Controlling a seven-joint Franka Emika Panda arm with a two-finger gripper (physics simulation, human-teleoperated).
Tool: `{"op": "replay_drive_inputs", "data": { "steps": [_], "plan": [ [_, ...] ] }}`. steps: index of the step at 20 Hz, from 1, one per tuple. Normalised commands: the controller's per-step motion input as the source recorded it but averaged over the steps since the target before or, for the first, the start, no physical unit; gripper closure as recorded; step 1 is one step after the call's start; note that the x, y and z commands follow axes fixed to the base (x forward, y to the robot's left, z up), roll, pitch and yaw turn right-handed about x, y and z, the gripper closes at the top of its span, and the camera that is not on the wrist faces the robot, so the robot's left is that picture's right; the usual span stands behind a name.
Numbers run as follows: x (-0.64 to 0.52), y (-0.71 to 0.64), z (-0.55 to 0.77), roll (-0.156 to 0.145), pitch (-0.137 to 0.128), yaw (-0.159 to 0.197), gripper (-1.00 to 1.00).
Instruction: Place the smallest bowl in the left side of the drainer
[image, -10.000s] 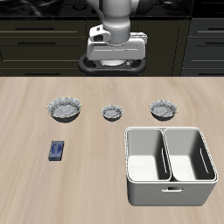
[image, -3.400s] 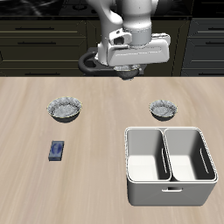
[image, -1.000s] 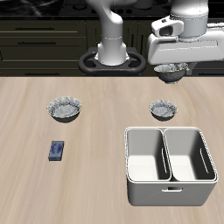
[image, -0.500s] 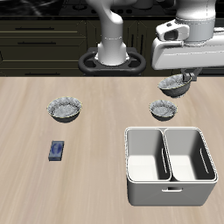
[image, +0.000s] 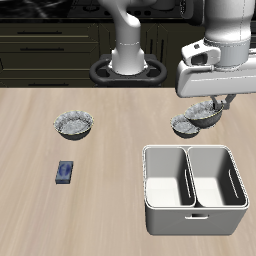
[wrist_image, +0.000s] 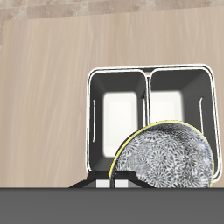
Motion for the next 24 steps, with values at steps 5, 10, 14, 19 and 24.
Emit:
{"op": "replay_drive_inputs", "data": {
  "steps": [5,10,14,19,24],
  "plan": [
    [0.15,0.16,-0.13,0.018,-0.002,-0.011,1.0],
    [0.06,0.17,-0.14,0.033,0.014,0.003,1.0],
    [0.06,0.13,-0.21,0.034,0.021,-0.002,1.0],
    [0.05,0.05,-0.24,0.008,0.033,-0.013,1.0],
    [0.04,0.04,-0.27,0.006,0.036,-0.018,1.0]
  ]
}}
